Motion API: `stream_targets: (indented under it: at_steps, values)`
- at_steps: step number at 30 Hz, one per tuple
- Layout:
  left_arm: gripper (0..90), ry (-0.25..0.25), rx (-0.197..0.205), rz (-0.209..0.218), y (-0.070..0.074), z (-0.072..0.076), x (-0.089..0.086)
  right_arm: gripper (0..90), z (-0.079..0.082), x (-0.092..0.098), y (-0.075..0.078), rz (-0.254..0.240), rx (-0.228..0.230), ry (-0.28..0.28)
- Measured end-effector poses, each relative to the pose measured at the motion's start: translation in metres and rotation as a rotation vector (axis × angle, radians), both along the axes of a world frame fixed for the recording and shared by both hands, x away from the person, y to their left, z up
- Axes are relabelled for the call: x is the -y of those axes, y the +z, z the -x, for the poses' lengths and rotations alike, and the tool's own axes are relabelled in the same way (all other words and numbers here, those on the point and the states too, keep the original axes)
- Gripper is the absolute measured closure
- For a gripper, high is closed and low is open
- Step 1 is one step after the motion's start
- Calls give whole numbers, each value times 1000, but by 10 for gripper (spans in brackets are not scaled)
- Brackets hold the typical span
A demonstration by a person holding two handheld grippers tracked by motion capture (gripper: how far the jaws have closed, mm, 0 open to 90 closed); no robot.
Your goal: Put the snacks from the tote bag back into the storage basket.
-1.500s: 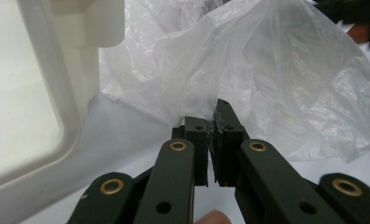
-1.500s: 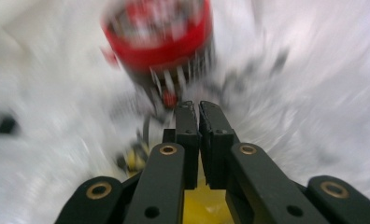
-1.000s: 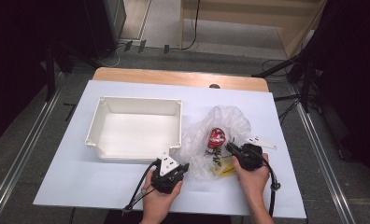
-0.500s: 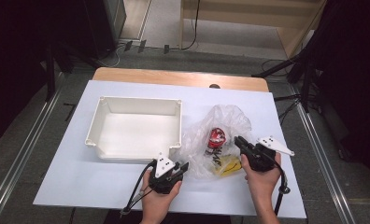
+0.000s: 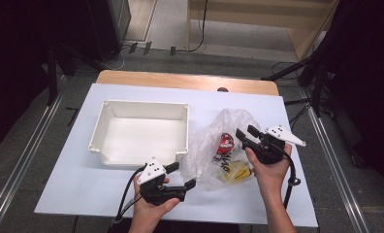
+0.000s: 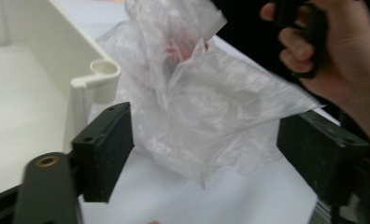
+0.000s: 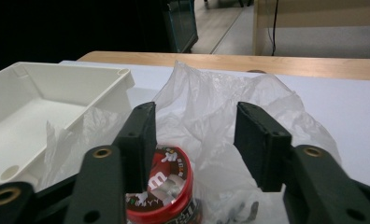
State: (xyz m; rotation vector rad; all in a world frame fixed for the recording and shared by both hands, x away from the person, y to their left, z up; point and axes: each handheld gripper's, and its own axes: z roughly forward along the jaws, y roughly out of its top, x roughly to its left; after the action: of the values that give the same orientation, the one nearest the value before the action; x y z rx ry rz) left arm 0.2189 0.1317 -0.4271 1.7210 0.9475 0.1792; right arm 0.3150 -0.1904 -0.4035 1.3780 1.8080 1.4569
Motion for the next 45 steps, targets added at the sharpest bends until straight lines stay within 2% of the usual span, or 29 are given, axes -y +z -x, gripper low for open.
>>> stream_targets:
  at_steps: [1,3,4,5,10,13,14,16,18,19,20,21,22,23,24,25,26,27,29,31,35,37,41,42,43,44,45]
  values:
    - [148,-33,4,27,6,2,-4,456,-2,-1,1,6,-5,2]
    - [139,-35,14,29,8,4,-6,445,-6,-3,1,16,-10,-3]
    - [138,-36,37,9,12,8,-7,436,-8,-3,1,16,-12,-2]
    - [137,-30,42,10,13,9,-8,428,-9,-4,0,17,-17,-3]
    - [115,-30,66,39,19,12,-10,372,-12,-9,-1,16,-29,2]
    - [118,-19,81,30,25,9,-5,326,-13,-11,-2,19,-38,2]
    - [123,-22,85,19,28,6,3,291,-16,-14,-2,29,-40,4]
    - [134,-41,103,1,28,0,14,262,-20,-16,-2,28,-53,3]
    - [134,-48,97,-11,27,-4,19,259,-23,-17,-3,30,-66,1]
    - [134,-47,85,-29,24,-8,25,262,-25,-18,-5,30,-77,5]
    - [135,-41,56,-63,15,-17,36,274,-30,-18,-8,28,-95,12]
    - [135,-41,56,-63,15,-17,36,274,-30,-18,-8,28,-95,12]
    - [137,-24,24,-116,3,-23,46,303,-33,-19,-13,37,-110,23]
    - [140,-24,24,-116,3,-23,46,325,-34,-20,-15,42,-115,31]
    - [147,-9,-21,-175,-9,-29,54,347,-35,-20,-16,47,-118,43]
    - [160,-9,-21,-175,-9,-29,54,368,-37,-20,-18,49,-117,52]
    - [191,14,-51,-261,-20,-33,62,387,-38,-19,-20,53,-119,58]
    - [220,22,-54,-303,-26,-34,66,400,-40,-18,-22,55,-119,61]
    - [269,38,-56,-350,-33,-36,70,445,-43,-15,-24,55,-115,63]
    - [359,72,-41,-391,-36,-37,72,481,-45,-11,-25,44,-106,58]
    - [522,87,-58,-377,-37,-42,68,542,-48,-5,-28,31,-103,78]
    - [613,70,-76,-366,-39,-45,66,555,-49,-5,-31,33,-105,105]
    - [725,64,-79,-348,-39,-46,64,565,-50,-7,-33,44,-107,127]
    - [743,78,-60,-333,-36,-44,63,569,-51,-9,-34,44,-104,134]
    - [761,78,-60,-333,-36,-44,63,580,-51,-10,-34,43,-104,133]
    - [776,98,-32,-310,-33,-41,62,591,-52,-11,-34,43,-106,129]
    - [788,107,-17,-305,-31,-40,62,603,-54,-11,-35,48,-110,127]
